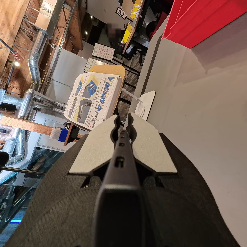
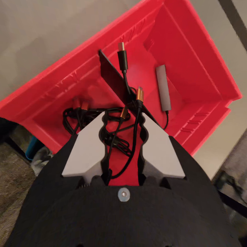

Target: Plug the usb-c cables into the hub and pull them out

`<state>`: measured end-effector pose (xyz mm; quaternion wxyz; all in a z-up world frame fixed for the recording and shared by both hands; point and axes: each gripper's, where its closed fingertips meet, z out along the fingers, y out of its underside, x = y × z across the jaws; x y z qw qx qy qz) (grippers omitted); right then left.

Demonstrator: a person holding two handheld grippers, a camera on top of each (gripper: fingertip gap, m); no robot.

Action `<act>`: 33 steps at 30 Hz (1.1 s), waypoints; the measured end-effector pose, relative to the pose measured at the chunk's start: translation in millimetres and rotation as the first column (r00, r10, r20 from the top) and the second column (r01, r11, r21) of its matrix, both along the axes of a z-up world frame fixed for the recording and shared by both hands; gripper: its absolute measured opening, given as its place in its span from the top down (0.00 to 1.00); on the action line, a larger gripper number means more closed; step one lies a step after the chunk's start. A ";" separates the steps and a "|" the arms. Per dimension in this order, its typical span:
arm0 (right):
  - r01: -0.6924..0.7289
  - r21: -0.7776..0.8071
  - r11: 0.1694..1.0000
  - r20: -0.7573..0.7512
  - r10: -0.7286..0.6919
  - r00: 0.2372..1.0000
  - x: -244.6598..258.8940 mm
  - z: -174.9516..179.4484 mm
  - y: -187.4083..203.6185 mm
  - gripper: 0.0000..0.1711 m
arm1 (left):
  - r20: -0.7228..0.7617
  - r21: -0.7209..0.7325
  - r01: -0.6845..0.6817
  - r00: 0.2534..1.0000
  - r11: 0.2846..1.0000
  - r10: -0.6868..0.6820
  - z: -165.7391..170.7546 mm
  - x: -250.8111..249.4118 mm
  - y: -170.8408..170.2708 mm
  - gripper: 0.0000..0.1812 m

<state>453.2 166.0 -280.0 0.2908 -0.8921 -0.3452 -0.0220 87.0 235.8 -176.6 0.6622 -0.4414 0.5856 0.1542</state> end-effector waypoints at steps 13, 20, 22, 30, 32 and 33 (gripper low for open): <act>-0.329 0.457 0.826 0.010 0.365 0.931 -126.5 139.2 -11.6 0.80 | 0.004 -0.019 0.049 0.999 0.999 -0.049 4.2 29.2 -15.6 0.94; -0.652 0.596 0.469 0.190 0.707 0.682 -289.2 144.3 -48.7 0.85 | -0.043 -0.121 0.100 0.993 0.988 -0.106 -8.2 57.7 -27.2 0.94; -0.690 0.595 0.412 0.254 0.718 0.648 -312.7 137.5 -49.1 0.88 | -0.058 -0.145 0.112 0.991 0.983 -0.121 -11.3 62.4 -29.2 0.94; -0.760 0.602 0.244 0.347 0.777 0.524 -359.4 119.0 -52.0 0.91 | -0.122 -0.213 0.155 0.975 0.965 -0.184 -25.7 74.6 -41.5 0.52; -0.766 0.602 0.226 0.371 0.770 0.519 -363.9 114.6 -50.2 0.94 | -0.130 -0.221 0.175 0.970 0.959 -0.207 -27.5 78.6 -47.6 0.50; -0.769 0.602 0.214 0.383 0.768 0.513 -364.0 114.1 -50.4 0.95 | -0.144 -0.223 0.188 0.964 0.956 -0.224 -30.4 79.7 -49.0 0.50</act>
